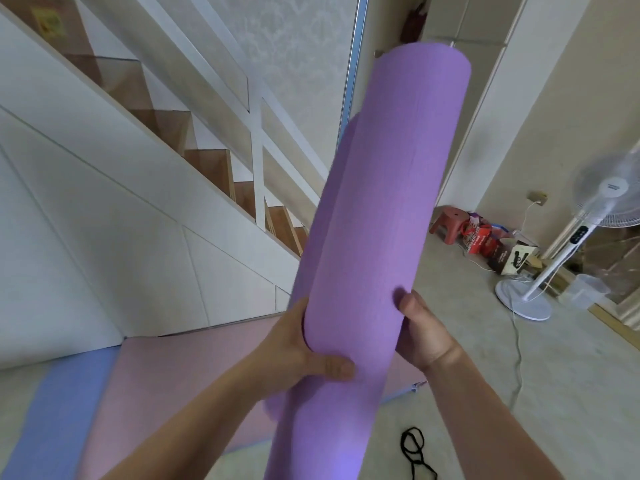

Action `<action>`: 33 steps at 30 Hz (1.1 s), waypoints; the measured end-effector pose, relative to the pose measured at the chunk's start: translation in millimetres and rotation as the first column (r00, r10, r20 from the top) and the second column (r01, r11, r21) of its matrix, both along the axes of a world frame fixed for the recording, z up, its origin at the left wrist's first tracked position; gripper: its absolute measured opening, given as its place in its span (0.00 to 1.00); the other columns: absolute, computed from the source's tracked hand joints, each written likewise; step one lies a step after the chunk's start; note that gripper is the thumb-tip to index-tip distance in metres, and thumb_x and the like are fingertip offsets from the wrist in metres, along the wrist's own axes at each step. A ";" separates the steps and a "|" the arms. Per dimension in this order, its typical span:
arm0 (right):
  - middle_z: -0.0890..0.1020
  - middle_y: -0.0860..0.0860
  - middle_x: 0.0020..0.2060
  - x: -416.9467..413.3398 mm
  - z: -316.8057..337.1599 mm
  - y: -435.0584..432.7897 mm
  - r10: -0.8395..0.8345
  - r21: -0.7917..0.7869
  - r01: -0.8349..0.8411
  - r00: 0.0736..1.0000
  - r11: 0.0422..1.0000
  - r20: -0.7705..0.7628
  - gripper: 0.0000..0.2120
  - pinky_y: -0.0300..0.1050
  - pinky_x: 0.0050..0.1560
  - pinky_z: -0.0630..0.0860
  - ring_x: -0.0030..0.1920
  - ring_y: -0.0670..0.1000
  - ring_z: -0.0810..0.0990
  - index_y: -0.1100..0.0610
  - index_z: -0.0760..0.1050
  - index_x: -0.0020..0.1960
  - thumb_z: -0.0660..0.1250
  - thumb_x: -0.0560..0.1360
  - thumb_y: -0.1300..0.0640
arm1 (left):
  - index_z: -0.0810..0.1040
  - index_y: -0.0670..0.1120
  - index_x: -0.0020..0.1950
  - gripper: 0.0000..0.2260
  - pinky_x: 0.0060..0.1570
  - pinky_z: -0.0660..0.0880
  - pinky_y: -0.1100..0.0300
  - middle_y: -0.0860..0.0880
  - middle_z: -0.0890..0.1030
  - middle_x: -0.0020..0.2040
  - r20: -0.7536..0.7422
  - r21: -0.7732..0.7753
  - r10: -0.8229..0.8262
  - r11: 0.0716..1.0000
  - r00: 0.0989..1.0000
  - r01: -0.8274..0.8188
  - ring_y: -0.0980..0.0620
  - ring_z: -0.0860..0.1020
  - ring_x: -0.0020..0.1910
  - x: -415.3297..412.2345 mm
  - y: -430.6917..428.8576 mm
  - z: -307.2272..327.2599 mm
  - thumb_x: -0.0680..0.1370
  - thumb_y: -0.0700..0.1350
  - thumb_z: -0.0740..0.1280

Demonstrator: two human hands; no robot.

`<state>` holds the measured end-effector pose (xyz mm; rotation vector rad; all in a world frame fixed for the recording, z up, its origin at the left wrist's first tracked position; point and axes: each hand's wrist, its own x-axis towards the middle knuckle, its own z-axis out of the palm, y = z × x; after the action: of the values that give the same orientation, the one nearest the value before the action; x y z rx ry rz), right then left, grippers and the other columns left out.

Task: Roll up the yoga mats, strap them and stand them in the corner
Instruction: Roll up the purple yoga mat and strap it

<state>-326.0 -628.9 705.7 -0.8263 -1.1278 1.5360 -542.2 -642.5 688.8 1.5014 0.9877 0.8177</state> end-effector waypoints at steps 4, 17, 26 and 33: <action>0.83 0.62 0.55 -3.0 -5.8 -1.5 -0.027 0.063 0.027 1.000 0.998 0.000 0.39 0.57 0.51 0.79 0.55 0.62 0.82 0.60 0.80 0.60 0.84 0.55 0.43 | 0.72 0.54 0.70 0.42 0.60 0.78 0.47 0.52 0.82 0.62 -0.035 -0.018 -0.107 0.994 0.994 0.106 0.49 0.81 0.62 -4.5 11.1 -1.8 0.58 0.48 0.86; 0.82 0.56 0.60 -11.2 -13.0 -3.5 -0.212 0.157 0.187 0.964 0.970 0.161 0.38 0.50 0.54 0.79 0.60 0.57 0.81 0.58 0.72 0.66 0.81 0.60 0.49 | 0.67 0.67 0.66 0.49 0.55 0.80 0.49 0.64 0.78 0.61 0.018 0.109 0.145 0.983 0.989 -0.146 0.59 0.79 0.60 19.8 11.0 -10.7 0.51 0.46 0.85; 0.79 0.65 0.62 7.1 -14.2 7.0 0.032 0.096 -0.062 0.957 0.993 0.288 0.41 0.59 0.59 0.76 0.63 0.66 0.77 0.66 0.66 0.70 0.79 0.61 0.66 | 0.70 0.56 0.69 0.45 0.56 0.79 0.57 0.59 0.79 0.63 -0.190 -0.039 -0.181 0.983 0.965 0.177 0.56 0.79 0.62 -6.5 35.8 -20.1 0.57 0.38 0.83; 0.78 0.41 0.61 -7.0 -76.7 3.2 -0.228 0.061 0.231 0.818 0.971 0.527 0.53 0.38 0.51 0.78 0.60 0.40 0.78 0.43 0.64 0.67 0.84 0.46 0.52 | 0.80 0.45 0.60 0.19 0.44 0.82 0.44 0.42 0.84 0.53 0.239 -0.398 0.323 0.893 0.916 -0.211 0.40 0.84 0.47 -17.5 44.7 22.0 0.68 0.44 0.72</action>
<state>-333.0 -625.6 629.1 -1.3982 -1.3554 1.1301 -559.6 -597.8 710.8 0.8985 1.0630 0.9664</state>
